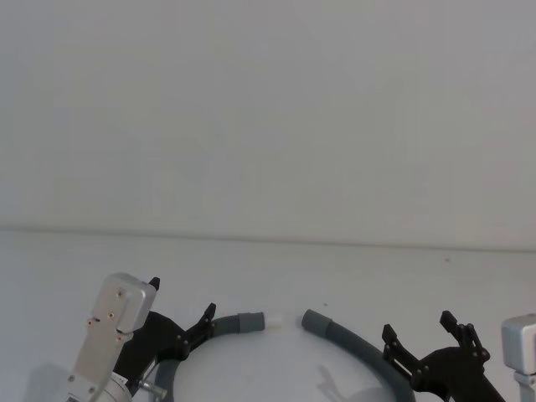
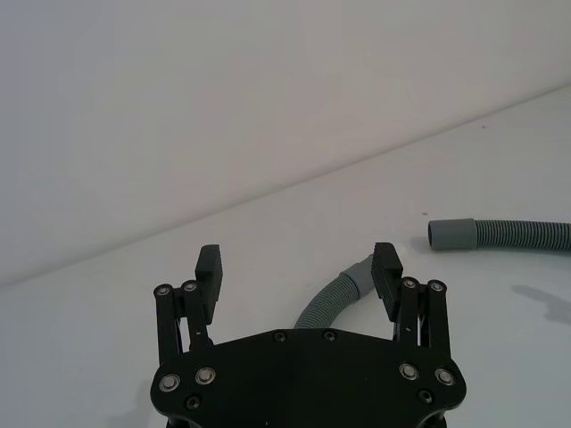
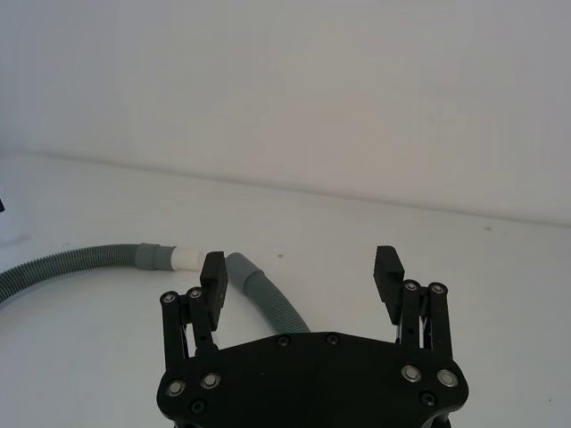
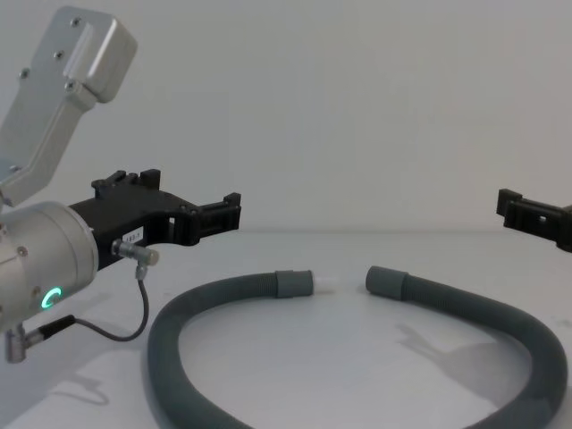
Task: Use both hands to pick up one end of the pipe from the table, align the ends, and insert them.
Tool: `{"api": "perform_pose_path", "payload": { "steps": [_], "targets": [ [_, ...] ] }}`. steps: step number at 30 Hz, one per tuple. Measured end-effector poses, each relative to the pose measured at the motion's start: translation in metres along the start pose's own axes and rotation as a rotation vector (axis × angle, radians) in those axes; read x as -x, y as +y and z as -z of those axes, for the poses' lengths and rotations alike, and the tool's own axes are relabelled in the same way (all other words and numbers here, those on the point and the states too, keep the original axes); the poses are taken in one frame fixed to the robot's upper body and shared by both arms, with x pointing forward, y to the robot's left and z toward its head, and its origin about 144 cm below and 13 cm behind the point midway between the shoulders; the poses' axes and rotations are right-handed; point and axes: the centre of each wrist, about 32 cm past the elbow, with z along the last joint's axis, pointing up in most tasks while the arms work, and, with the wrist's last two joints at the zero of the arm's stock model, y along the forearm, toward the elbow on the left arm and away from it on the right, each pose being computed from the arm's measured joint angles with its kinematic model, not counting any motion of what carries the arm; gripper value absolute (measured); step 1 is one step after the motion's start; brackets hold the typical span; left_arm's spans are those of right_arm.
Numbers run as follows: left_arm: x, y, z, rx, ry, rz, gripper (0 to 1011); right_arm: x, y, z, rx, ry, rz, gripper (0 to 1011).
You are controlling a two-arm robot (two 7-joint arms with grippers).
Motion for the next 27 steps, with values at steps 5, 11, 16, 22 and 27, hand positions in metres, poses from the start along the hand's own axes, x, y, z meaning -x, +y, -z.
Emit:
{"api": "perform_pose_path", "payload": {
  "steps": [5,11,16,22,27],
  "targets": [
    [0.0,0.0,0.0,0.0,0.0,0.0,1002,0.0,0.0,0.0,0.0,0.0,0.0,1004],
    [0.0,0.0,0.0,0.0,0.0,0.0,1002,0.0,0.0,0.0,0.0,0.0,0.0,1004],
    [0.0,0.0,0.0,0.0,0.0,0.0,1002,0.0,0.0,0.0,0.0,0.0,0.0,1003],
    [0.0,0.0,0.0,0.0,0.0,0.0,1002,0.0,0.0,0.0,0.0,0.0,0.0,1004],
    [0.0,0.0,0.0,0.0,0.0,0.0,1002,0.0,0.0,0.0,0.0,0.0,0.0,1004]
  ]
}}
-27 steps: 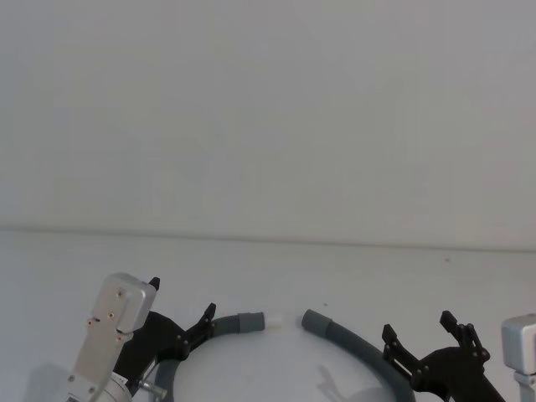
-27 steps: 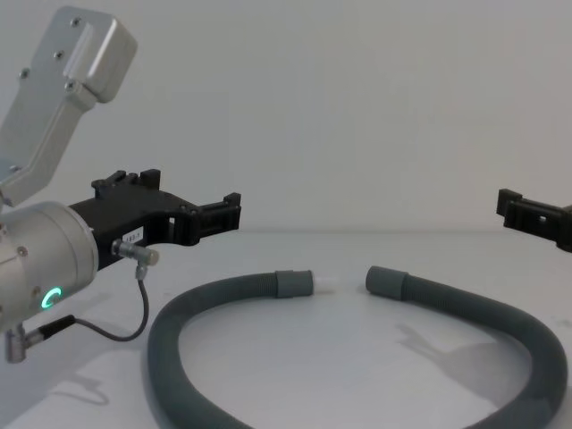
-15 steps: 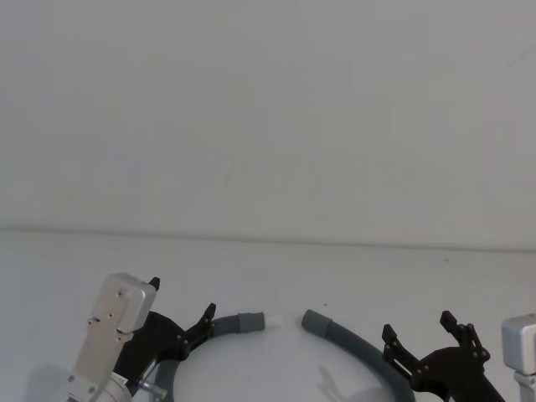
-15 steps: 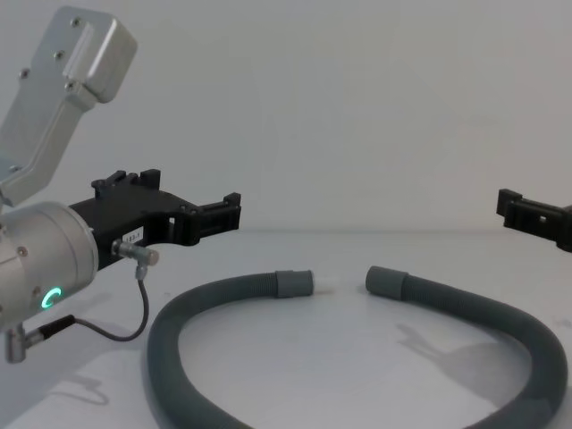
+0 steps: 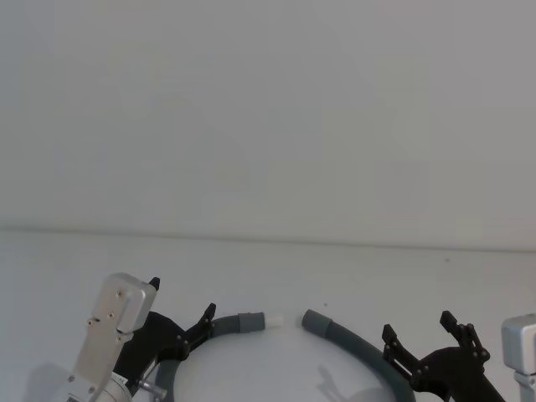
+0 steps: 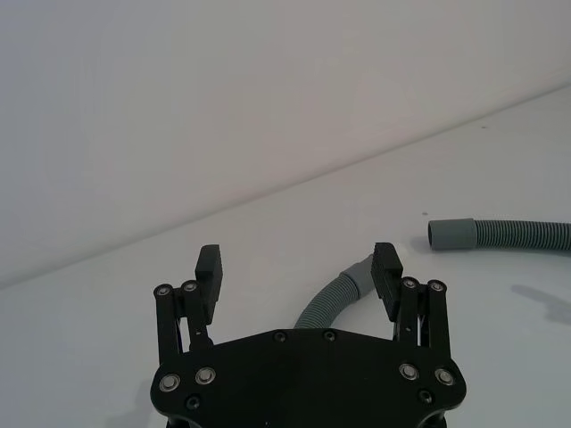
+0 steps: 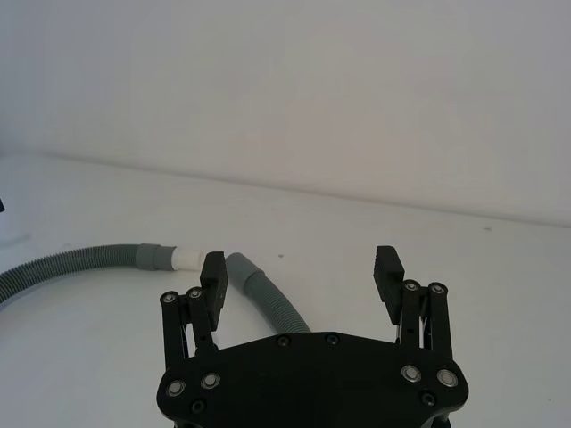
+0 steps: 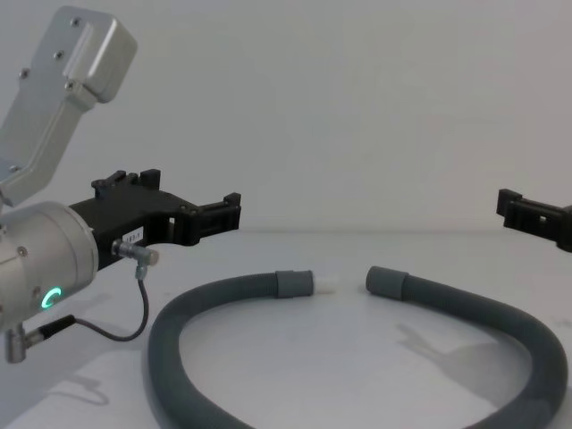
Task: Use both hands to pick up one end of the pipe from the table, align the ends, and insert them.
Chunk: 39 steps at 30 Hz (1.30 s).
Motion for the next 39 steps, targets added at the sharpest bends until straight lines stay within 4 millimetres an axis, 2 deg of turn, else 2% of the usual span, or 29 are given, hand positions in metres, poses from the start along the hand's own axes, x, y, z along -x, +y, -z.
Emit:
{"api": "perform_pose_path", "payload": {
  "steps": [39],
  "targets": [
    [0.0,0.0,0.0,0.0,0.0,0.0,1002,0.0,0.0,0.0,0.0,0.0,0.0,1004]
  ]
}}
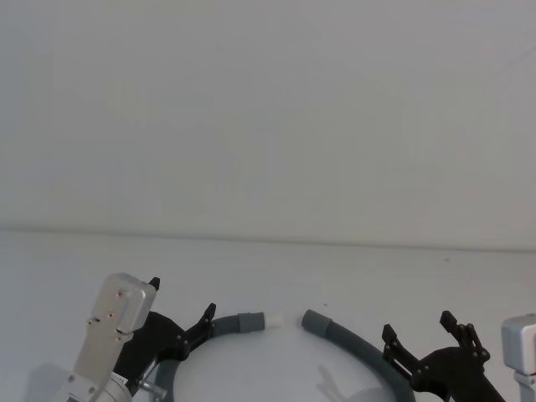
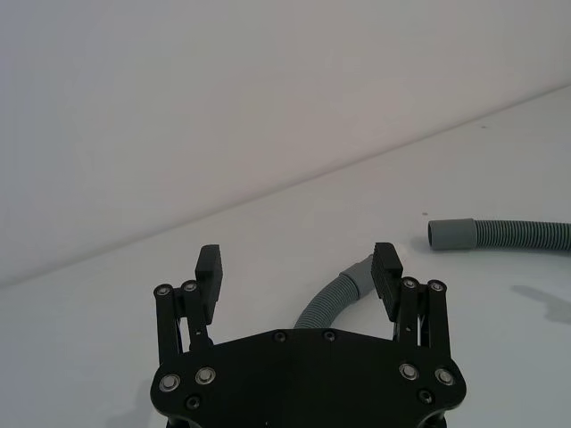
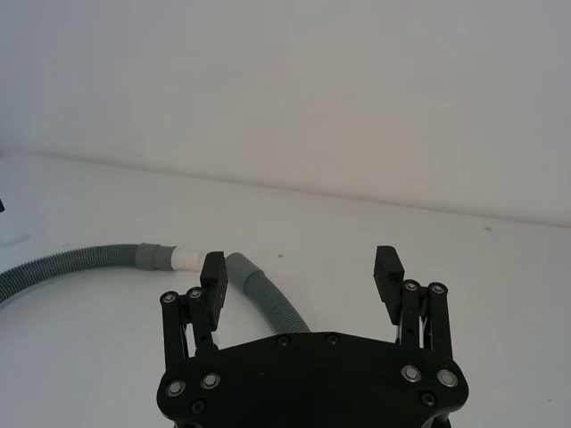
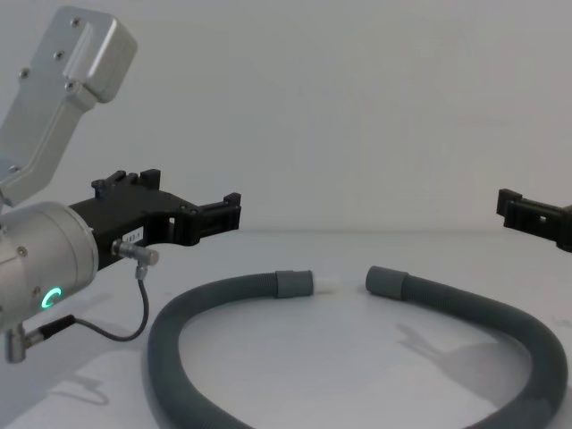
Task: Use both hands to pick up one end of the pipe from the table, align the ends, and insert them.
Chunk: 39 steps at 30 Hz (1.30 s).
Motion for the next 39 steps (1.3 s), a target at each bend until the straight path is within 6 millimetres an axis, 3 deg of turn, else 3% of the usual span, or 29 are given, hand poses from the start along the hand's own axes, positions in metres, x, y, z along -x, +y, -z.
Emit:
{"api": "perform_pose_path", "payload": {
  "steps": [39],
  "targets": [
    [-0.005,-0.0009,-0.0033,-0.026,0.005,0.032,1002,0.0,0.0,0.0,0.0,0.0,0.0,1003]
  ]
}}
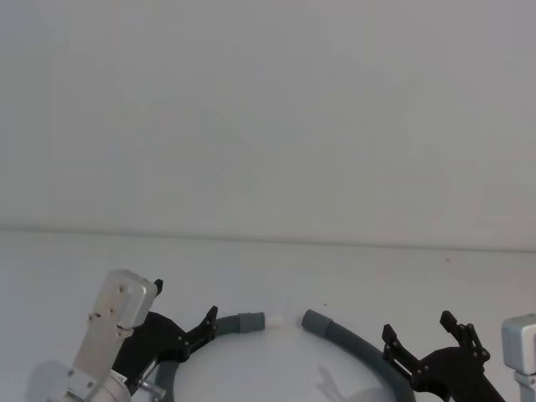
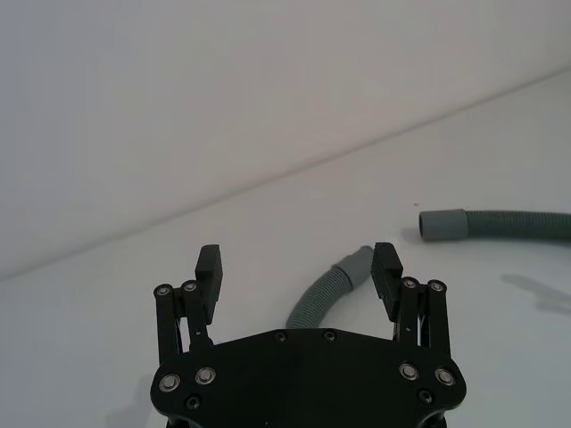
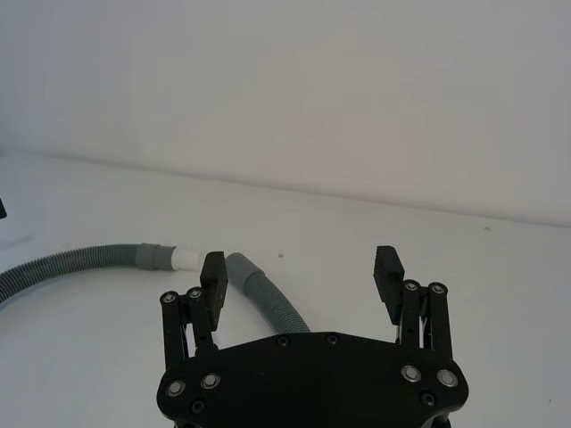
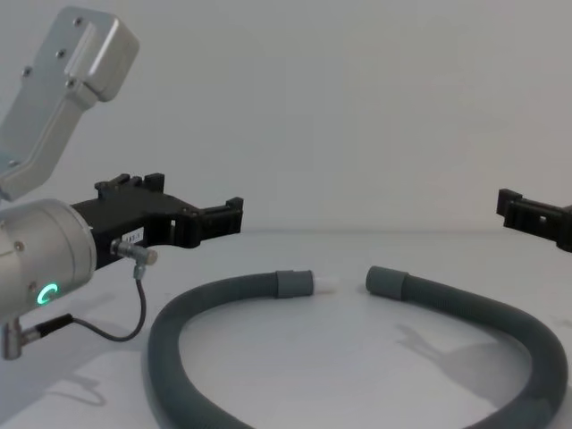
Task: Use both hands to pick up one end of the pipe from the table, align the ends, and insert them.
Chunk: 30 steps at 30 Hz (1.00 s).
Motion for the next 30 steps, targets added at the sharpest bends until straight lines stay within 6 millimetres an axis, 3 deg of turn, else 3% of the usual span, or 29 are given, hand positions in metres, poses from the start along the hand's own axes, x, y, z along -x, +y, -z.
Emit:
{"api": "perform_pose_path", "payload": {
  "steps": [30],
  "targets": [
    [-0.061,-0.029,-0.043,-0.192,-0.058,0.288,1002,0.0,0.0,0.0,0.0,0.0,0.0,1004]
  ]
}}
